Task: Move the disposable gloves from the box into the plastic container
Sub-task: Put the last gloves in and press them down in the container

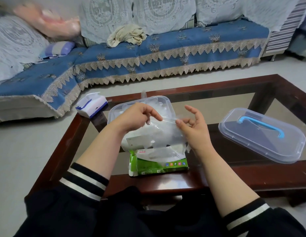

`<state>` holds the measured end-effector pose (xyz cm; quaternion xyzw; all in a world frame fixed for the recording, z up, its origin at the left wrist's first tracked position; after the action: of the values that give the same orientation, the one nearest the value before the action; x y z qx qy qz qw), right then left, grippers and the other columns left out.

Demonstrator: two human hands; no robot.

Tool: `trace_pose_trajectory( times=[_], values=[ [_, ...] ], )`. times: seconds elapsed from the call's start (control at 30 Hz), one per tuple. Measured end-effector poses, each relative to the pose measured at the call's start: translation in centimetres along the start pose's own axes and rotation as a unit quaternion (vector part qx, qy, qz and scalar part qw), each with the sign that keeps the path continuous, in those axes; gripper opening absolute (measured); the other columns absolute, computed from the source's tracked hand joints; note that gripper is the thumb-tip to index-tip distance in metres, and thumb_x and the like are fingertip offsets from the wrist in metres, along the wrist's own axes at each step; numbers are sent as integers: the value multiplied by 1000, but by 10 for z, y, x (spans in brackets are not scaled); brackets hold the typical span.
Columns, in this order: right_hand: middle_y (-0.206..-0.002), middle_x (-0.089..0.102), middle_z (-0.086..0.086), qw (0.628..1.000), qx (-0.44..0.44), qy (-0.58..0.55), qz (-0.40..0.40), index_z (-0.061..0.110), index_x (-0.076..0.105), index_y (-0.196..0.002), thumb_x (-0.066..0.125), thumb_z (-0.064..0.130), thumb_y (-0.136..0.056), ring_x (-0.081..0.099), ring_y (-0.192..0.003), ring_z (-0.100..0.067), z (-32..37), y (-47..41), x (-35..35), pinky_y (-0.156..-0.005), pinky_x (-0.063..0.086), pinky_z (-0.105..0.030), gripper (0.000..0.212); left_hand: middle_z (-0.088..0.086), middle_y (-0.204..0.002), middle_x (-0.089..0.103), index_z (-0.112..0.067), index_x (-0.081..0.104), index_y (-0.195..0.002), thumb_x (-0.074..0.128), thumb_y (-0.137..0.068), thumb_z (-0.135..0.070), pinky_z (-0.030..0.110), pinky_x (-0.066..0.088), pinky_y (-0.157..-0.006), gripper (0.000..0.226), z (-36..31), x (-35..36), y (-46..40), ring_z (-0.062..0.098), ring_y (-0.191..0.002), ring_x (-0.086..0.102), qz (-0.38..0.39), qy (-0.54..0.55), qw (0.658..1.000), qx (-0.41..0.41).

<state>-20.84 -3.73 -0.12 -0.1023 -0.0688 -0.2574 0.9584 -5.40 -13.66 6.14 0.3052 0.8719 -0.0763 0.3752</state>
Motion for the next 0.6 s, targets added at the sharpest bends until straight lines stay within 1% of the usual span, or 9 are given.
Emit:
trace_pose_trajectory(
  times=[0.13,0.2,0.27,0.3,0.37,0.4,0.47,0.53,0.6],
  values=[
    [-84,59,-5,998,0,5,-63,42,48,-122,70,19,-81,59,-78,-17,-7,-6,-18,-80,50,-35,51,-2,-75,57,-26,74,-95,35,-91,11,21,40,-64,55,4,-26,-9,5,-63,46,-81,9,997,1],
    [-79,59,2,997,5,9,-82,37,46,-125,68,14,-85,54,-68,-11,-11,-9,-25,-69,45,-30,51,-6,-92,62,-26,73,-99,34,-93,9,19,42,-67,53,15,-40,-12,2,-70,48,-123,22,992,-8],
    [-76,58,6,996,14,9,-90,30,43,-129,66,12,-88,49,-62,-8,-15,-10,-29,-63,38,-27,50,-2,-112,65,-27,72,-101,34,-93,8,24,46,-74,52,32,-55,-14,8,-82,53,-174,33,984,-19],
    [-76,58,5,996,19,11,-89,28,43,-130,66,13,-88,48,-62,-9,-18,-11,-30,-63,37,-27,50,0,-117,64,-26,71,-102,34,-93,8,28,46,-78,52,39,-62,-15,12,-89,55,-198,29,980,-23],
    [-78,59,4,996,31,28,-79,27,41,-132,66,16,-88,49,-66,-12,-25,-12,-28,-66,38,-32,52,2,-118,64,-23,69,-105,32,-92,8,29,45,-81,50,51,-73,-18,20,-102,58,-230,-3,973,-22],
    [-79,59,4,996,38,39,-73,26,40,-133,66,17,-88,50,-68,-14,-28,-12,-27,-69,39,-35,52,4,-118,64,-21,68,-107,32,-93,7,28,44,-77,48,56,-76,-19,25,-104,58,-242,-20,970,-25],
    [-79,60,3,995,54,59,-63,25,39,-134,66,18,-88,51,-71,-14,-34,-12,-21,-74,39,-37,54,7,-115,64,-21,67,-106,35,-94,5,26,41,-69,43,66,-82,-20,27,-96,59,-266,-56,962,-44],
    [-77,60,2,994,61,71,-51,23,39,-135,65,16,-88,51,-68,-13,-37,-12,-15,-74,40,-37,54,5,-114,62,-25,66,-100,39,-93,5,25,39,-63,41,73,-83,-21,19,-83,56,-274,-100,955,-59],
    [-74,60,3,993,65,88,-43,22,39,-134,65,16,-88,51,-65,-12,-38,-11,-11,-73,41,-36,54,5,-114,60,-23,65,-95,42,-92,4,27,41,-64,36,76,-78,-20,18,-83,56,-269,-161,947,-66]
  ],
)
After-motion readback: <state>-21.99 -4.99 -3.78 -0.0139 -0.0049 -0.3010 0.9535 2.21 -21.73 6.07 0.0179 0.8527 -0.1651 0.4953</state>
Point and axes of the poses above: each hand's wrist, its own y-axis away from the middle knuckle, its own x-axis out of the palm, z = x × y, the point moved 10 cm from there along -y, towards the middle knuckle
